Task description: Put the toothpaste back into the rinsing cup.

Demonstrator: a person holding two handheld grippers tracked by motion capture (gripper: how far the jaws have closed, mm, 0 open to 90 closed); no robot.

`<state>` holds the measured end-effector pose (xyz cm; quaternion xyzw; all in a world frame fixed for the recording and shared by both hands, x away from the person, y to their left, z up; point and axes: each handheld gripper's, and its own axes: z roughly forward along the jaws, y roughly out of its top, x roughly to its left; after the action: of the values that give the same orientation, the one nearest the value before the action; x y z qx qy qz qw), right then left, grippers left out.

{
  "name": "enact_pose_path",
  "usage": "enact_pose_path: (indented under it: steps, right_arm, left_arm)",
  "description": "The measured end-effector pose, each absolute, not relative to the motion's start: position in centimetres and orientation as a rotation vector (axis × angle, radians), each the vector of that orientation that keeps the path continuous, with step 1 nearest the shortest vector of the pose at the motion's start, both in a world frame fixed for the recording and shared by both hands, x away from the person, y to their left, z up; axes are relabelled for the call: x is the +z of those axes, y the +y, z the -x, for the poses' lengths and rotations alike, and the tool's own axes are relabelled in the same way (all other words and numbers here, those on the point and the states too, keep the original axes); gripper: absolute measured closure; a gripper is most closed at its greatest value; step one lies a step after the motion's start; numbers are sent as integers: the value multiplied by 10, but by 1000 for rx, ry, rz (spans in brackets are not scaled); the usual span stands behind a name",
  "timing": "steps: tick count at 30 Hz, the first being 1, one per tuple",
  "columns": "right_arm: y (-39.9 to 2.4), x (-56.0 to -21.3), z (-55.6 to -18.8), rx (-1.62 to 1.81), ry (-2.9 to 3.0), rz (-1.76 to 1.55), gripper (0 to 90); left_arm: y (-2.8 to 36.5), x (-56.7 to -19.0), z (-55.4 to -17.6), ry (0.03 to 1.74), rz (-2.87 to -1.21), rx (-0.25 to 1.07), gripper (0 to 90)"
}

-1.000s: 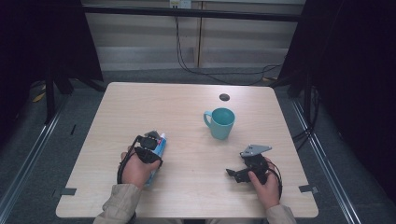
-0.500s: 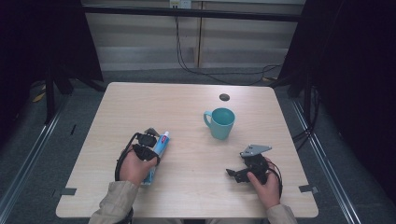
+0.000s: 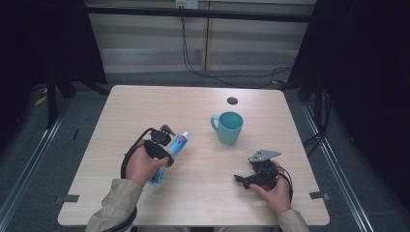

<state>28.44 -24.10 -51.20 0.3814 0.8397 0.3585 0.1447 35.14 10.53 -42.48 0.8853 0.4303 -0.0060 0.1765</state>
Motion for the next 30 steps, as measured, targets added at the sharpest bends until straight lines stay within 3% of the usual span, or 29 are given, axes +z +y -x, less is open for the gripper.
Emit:
enact_pose_path:
  steps: [4, 7, 30]
  right_arm:
    - [-241, -512, -284, 1029, 2418, -1104, 90]
    - [-240, -507, -281, 980, 2439, -1102, 146]
    - [-224, -466, -281, 921, 2419, -718, 139]
  left_arm:
    - [99, -427, -353, 1179, -2542, -13, 730]
    - [95, -428, -352, 1151, -2551, -26, 730]
    - [53, -426, -355, 981, -2642, -125, 730]
